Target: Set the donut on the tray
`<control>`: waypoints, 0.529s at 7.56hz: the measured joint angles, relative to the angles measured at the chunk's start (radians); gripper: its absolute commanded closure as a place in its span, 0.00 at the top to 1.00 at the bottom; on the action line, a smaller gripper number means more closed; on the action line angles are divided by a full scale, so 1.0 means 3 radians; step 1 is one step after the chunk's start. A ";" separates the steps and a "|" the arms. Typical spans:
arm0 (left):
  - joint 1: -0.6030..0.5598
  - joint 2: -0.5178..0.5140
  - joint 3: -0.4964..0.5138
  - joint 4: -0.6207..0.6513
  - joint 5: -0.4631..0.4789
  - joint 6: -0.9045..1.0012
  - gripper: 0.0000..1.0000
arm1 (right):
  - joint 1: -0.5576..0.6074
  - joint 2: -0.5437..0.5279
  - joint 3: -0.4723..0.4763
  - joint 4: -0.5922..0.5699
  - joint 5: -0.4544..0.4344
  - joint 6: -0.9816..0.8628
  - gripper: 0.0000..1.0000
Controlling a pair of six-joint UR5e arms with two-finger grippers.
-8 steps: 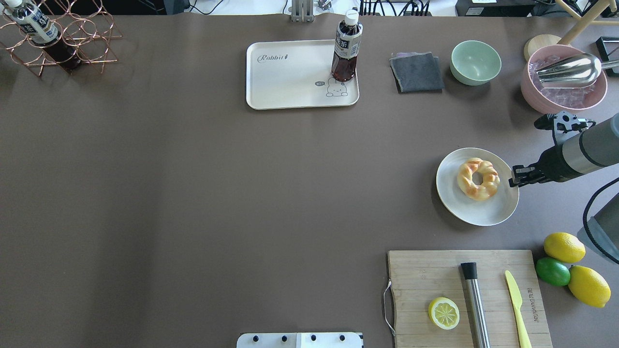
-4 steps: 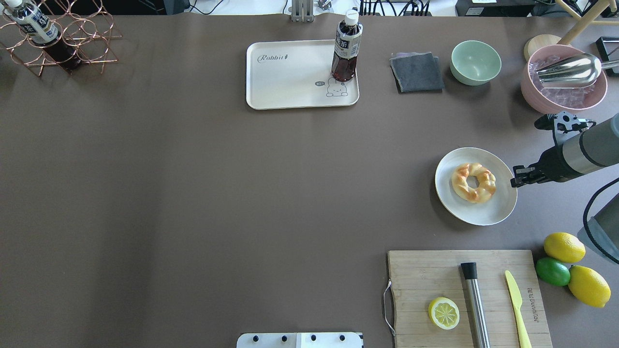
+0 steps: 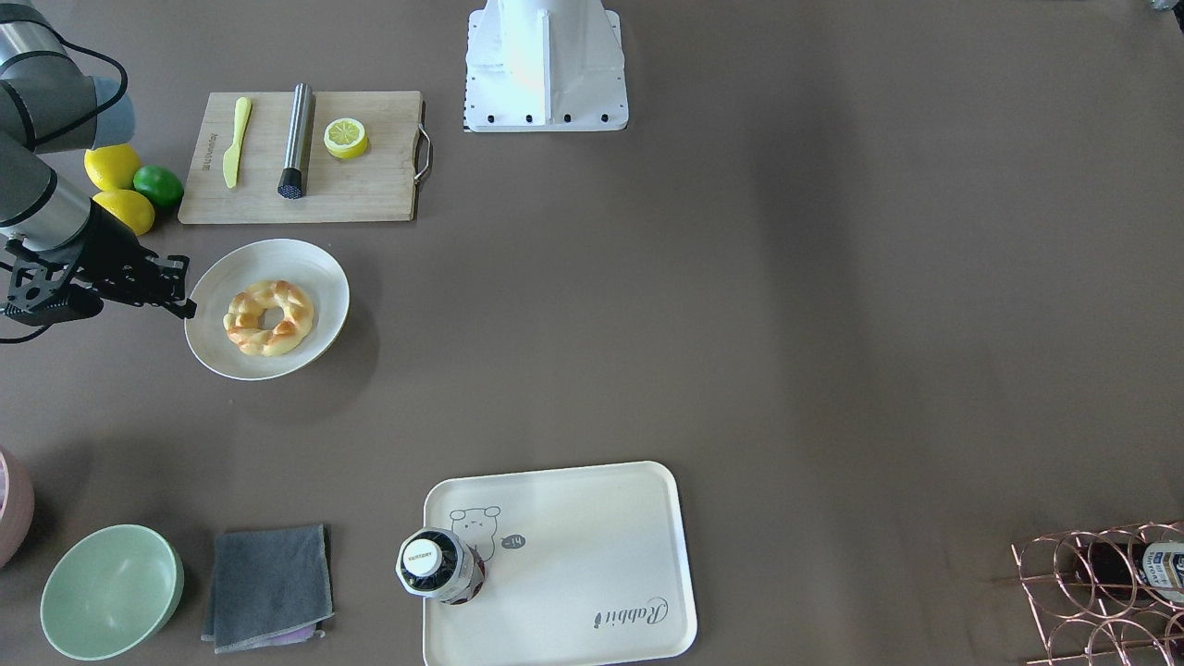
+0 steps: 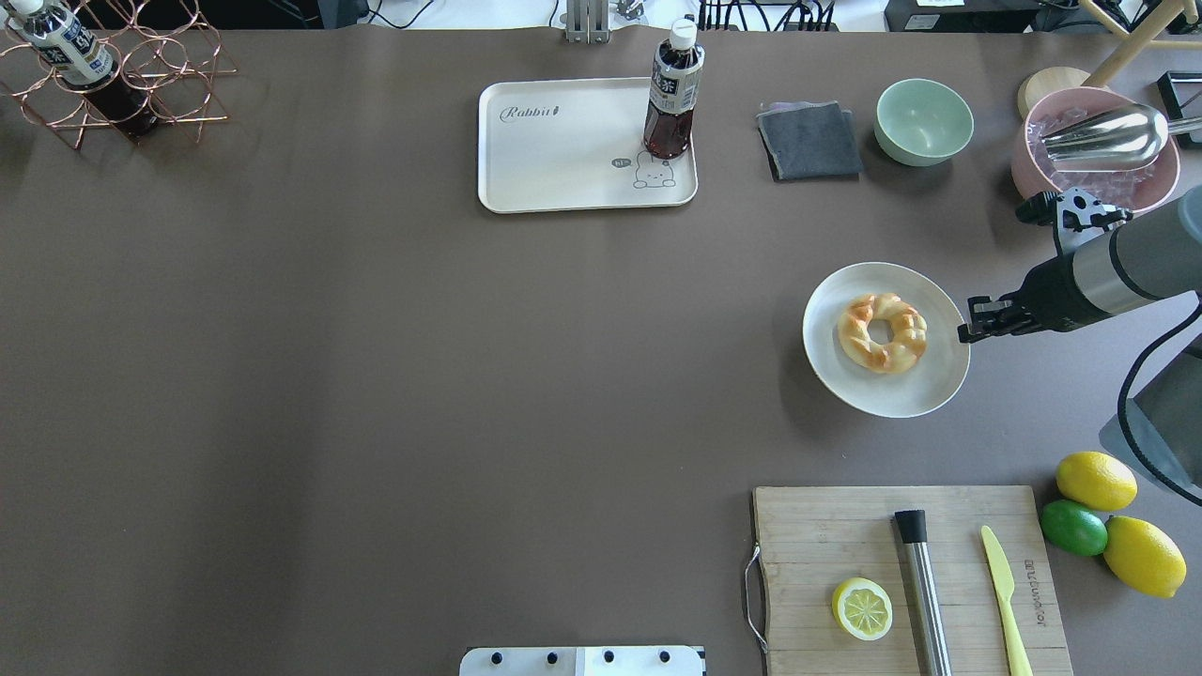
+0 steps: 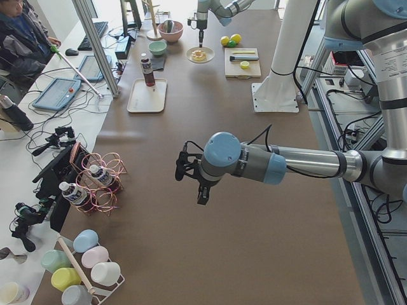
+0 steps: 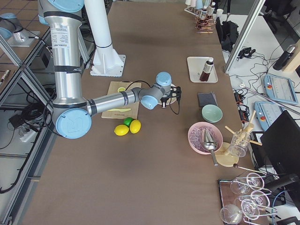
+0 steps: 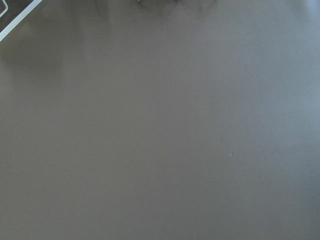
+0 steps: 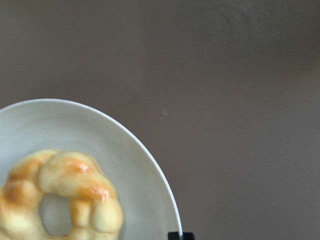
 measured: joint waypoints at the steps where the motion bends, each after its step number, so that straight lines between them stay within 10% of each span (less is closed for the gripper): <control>1: 0.0235 -0.0203 -0.0019 -0.0004 0.0013 -0.0451 0.98 | -0.0001 0.0071 0.0060 -0.0051 0.0005 0.0109 0.00; 4: 0.1054 -0.0837 -0.0115 -0.0004 0.0247 -0.1775 0.98 | -0.0084 0.0365 0.0340 -0.0586 -0.0082 0.0221 0.00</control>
